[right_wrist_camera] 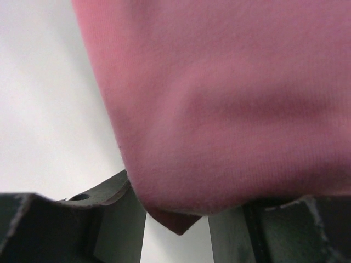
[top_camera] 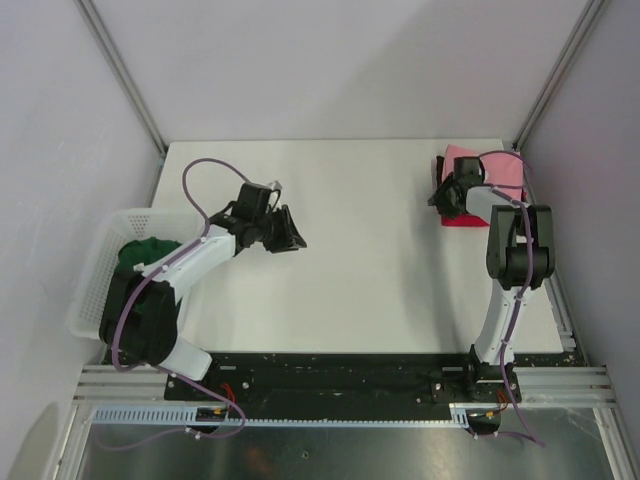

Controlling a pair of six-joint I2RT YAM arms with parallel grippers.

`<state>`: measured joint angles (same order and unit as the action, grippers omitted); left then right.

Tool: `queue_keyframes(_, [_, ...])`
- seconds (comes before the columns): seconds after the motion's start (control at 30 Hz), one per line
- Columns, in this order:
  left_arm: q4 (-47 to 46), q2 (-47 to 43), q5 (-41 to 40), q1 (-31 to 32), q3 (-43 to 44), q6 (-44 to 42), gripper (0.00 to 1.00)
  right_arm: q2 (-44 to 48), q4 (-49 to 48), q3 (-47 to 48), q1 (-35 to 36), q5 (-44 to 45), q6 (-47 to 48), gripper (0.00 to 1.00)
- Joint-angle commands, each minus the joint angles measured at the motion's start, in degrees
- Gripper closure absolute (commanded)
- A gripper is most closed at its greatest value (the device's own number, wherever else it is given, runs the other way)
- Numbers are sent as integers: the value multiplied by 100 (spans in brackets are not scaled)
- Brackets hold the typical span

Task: Fold and stack the t-shirts
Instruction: Put the neatly folded tshirt into the corner of the board with the right arm

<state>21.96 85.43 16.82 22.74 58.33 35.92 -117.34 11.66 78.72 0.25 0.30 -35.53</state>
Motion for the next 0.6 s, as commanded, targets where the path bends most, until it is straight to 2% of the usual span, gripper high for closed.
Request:
queue_keyframes(0.0, [-71,18,112,-42,277,-149,69,-284,714,-41,-224,300,369,53])
queue_keyframes(0.2, [-69,-72,87,-45,238,-146,68,-146,870,-41,-255,198,370,53])
queue_keyframes(0.37, [-72,-255,44,-108,145,-175,68,379,786,-28,-79,-234,394,48])
queue_keyframes(0.57, [-61,-727,-42,-203,-143,-293,66,1287,1253,6,782,-244,362,36])
